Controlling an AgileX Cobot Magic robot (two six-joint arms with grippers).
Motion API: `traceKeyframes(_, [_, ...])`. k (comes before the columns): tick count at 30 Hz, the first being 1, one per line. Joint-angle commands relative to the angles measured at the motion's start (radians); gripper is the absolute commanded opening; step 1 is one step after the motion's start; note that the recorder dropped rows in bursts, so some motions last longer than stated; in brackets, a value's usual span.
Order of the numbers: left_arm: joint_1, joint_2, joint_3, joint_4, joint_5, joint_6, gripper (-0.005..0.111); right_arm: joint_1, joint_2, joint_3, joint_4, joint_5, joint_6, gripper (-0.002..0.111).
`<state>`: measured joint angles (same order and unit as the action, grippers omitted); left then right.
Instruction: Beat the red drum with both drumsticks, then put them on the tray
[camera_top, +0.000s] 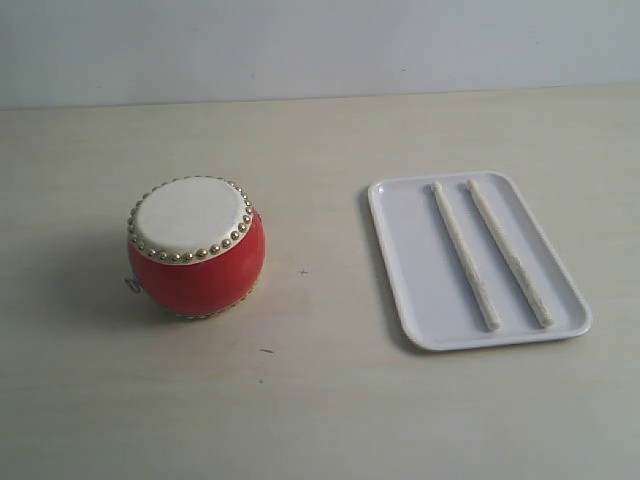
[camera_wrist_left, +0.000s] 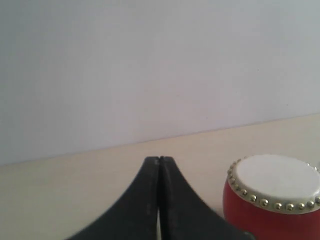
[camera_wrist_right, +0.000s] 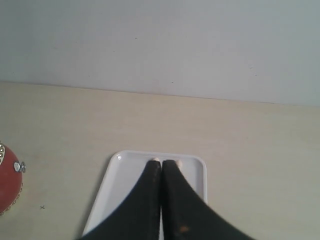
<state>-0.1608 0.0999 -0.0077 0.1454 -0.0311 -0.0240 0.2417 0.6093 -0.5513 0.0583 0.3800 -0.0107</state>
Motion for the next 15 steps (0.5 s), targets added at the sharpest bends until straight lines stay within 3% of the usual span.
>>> traceKeyframes(1, [0.042, -0.005, 0.008, -0.008, 0.045, 0.015, 0.0, -0.004, -0.005, 0.001, -0.007, -0.009, -0.002, 0.0])
traceKeyframes(6, [0.157, -0.051, 0.008, -0.1, 0.045, -0.062, 0.0, -0.004, -0.005, 0.001, -0.007, -0.009, -0.002, 0.0])
traceKeyframes(15, [0.162, -0.1, 0.008, -0.104, 0.047, -0.087, 0.0, -0.004, -0.005, 0.001, -0.009, -0.009, -0.002, 0.0])
